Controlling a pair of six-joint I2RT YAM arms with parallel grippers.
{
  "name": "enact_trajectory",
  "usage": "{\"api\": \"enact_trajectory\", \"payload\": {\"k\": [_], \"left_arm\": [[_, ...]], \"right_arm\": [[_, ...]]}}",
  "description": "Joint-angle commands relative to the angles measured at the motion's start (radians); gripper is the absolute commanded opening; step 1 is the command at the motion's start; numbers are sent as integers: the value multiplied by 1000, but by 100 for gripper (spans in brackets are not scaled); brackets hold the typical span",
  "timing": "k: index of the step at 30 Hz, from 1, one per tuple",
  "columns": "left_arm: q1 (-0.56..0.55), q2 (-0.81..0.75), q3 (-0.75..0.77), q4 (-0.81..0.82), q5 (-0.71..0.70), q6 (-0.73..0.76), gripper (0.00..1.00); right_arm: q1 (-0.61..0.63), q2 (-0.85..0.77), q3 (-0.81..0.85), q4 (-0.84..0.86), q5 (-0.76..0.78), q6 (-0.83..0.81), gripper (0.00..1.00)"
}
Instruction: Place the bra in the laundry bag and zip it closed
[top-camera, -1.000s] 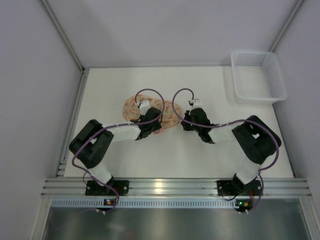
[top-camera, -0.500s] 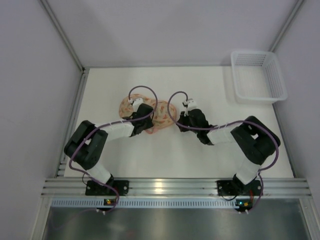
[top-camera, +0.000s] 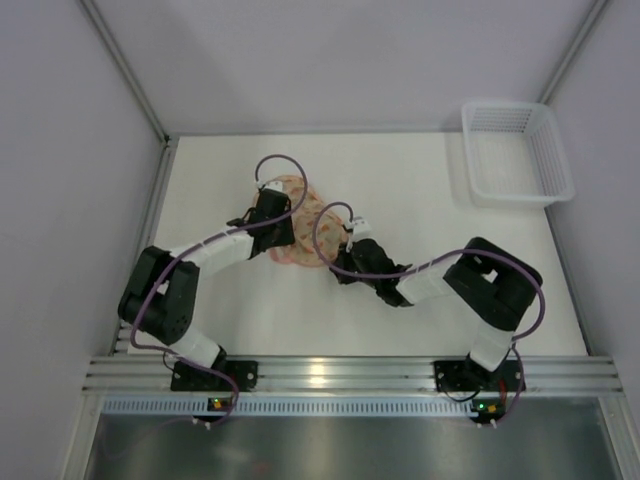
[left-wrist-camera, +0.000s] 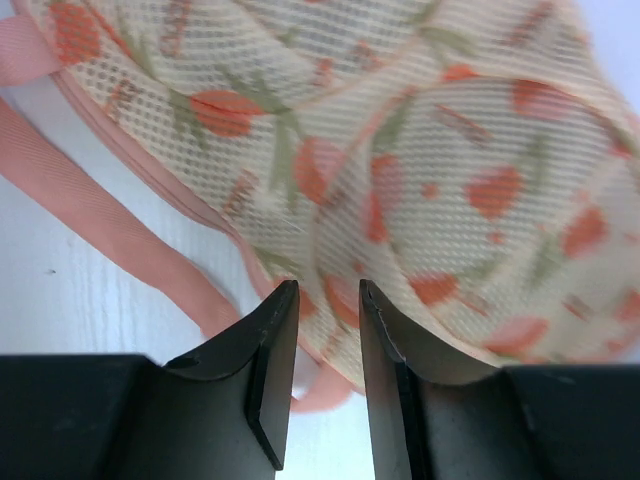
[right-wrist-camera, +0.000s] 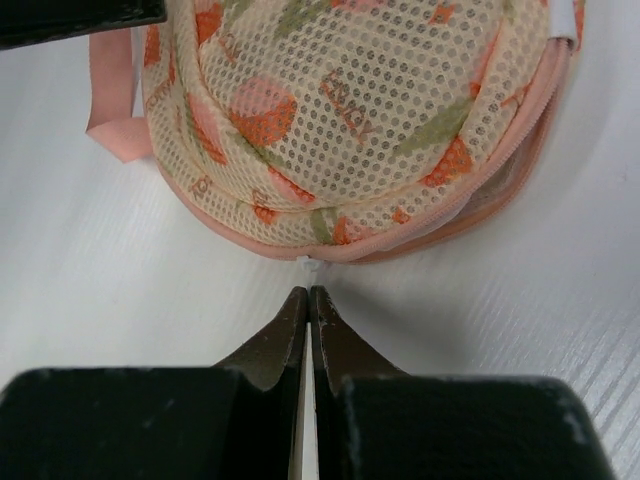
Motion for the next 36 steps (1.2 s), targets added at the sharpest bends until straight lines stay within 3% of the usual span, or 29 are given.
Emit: {"api": "enact_trajectory", "payload": {"k": [1, 9, 20, 27, 36], "left_arm": [[-55, -138, 39, -1, 73, 14, 37], [-193, -158, -25, 21, -30, -131, 37], [-217, -60, -87, 178, -56, -207, 36], [-230, -5, -215, 268, -107, -377, 35], [-238, 49, -191, 145, -184, -406, 34]], "right_arm": [[8, 18, 58, 17, 63, 77, 0], [10, 56, 97, 14, 71, 115, 0], [10, 42, 78, 7, 94, 115, 0], [10, 57, 91, 1, 94, 117, 0], [-11, 48, 82, -41, 126, 43, 0]]}}
